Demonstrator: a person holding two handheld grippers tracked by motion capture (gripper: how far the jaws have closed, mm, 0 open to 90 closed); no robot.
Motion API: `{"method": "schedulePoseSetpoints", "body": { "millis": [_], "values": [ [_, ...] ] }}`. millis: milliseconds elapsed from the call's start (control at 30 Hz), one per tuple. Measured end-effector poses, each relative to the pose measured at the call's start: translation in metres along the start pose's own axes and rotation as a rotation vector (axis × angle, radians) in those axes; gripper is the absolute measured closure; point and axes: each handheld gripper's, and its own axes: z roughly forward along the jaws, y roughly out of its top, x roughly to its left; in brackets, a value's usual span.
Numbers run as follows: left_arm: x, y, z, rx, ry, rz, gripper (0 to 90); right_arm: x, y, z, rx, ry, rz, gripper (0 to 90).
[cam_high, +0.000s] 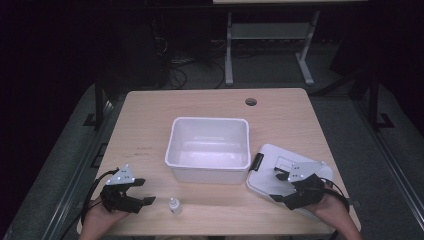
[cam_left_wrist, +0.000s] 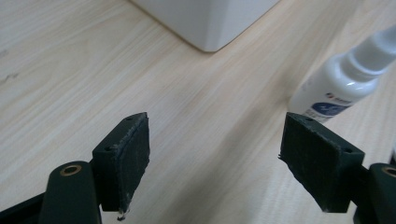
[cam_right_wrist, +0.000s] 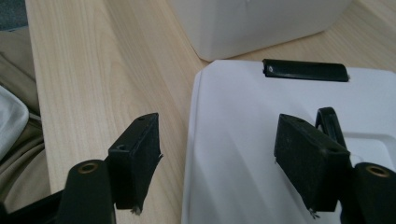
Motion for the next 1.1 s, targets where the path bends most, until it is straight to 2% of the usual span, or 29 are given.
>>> {"method": "schedulePoseSetpoints", "body": {
  "millis": [267,433,600,867,1100],
  "values": [
    [-0.011,0.009,-0.006,0.015,-0.031,0.045,24.7,0.002,-0.004,0.002,-0.002,0.005,0.006,29.7],
    [-0.020,0.011,-0.009,0.041,-0.074,0.093,24.9,0.004,-0.006,-0.001,-0.012,-0.004,-0.003,29.6],
    [-0.024,0.015,-0.009,0.053,-0.106,0.120,25.1,0.005,-0.008,-0.002,-0.016,-0.007,-0.010,29.0],
    [-0.027,0.018,-0.005,0.061,-0.145,0.140,27.1,0.005,-0.010,-0.003,-0.019,-0.015,-0.009,28.1],
    [-0.035,0.023,-0.001,0.065,-0.153,0.161,26.2,0.004,-0.010,-0.005,-0.028,-0.019,-0.007,27.7]
  ]
}}
